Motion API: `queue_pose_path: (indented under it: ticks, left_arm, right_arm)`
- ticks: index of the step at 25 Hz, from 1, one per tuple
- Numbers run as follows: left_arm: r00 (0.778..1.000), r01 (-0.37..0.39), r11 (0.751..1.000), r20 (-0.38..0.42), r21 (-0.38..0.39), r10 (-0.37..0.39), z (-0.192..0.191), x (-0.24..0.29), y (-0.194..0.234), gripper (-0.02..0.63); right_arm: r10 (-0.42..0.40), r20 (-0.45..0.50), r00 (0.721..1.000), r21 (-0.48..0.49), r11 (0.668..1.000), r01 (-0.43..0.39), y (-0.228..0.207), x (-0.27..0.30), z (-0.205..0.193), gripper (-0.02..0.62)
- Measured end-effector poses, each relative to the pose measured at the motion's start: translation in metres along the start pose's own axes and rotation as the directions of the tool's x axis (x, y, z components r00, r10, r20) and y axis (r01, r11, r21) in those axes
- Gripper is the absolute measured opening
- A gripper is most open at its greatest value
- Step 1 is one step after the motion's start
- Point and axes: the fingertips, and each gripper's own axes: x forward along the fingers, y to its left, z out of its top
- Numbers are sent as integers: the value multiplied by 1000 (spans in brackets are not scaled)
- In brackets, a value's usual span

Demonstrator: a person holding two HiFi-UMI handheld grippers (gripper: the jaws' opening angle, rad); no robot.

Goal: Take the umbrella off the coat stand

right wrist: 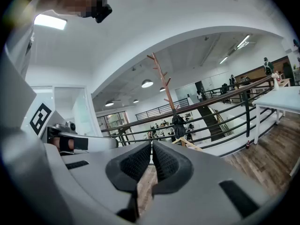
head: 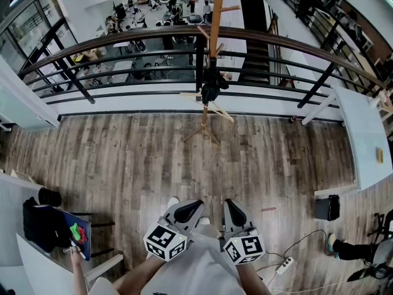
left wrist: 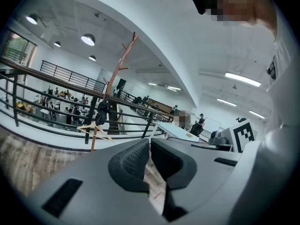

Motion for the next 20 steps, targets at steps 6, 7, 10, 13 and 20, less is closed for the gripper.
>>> queue_pose_path:
  ticks: [6, 7, 10, 13, 20]
  left_arm:
    - [1000, -28, 999, -9, -14, 28, -21, -5, -22, 28]
    - [1000, -28, 1000, -6, -13, 28, -21, -5, -25, 28]
    - [999, -34, 999, 5, -13, 34, -23, -7, -31, 28]
    - [999, -45, 999, 21, -14, 45, -20, -8, -36, 28]
    - [998, -58, 998, 28, -16, 59, -20, -10, -34, 28]
  right_arm:
    - [39, -17, 999, -21, 999, -39, 8, -23, -8, 38]
    - [39, -19, 999, -20, 999, -39, 7, -26, -8, 37]
    - [45, -24, 999, -15, 999, -46, 7, -37, -10, 37]
    - [83, 1, 997, 0, 997, -83, 7, -41, -6, 37]
    - [103, 11, 995, 31, 994, -104, 6, -37, -3, 37]
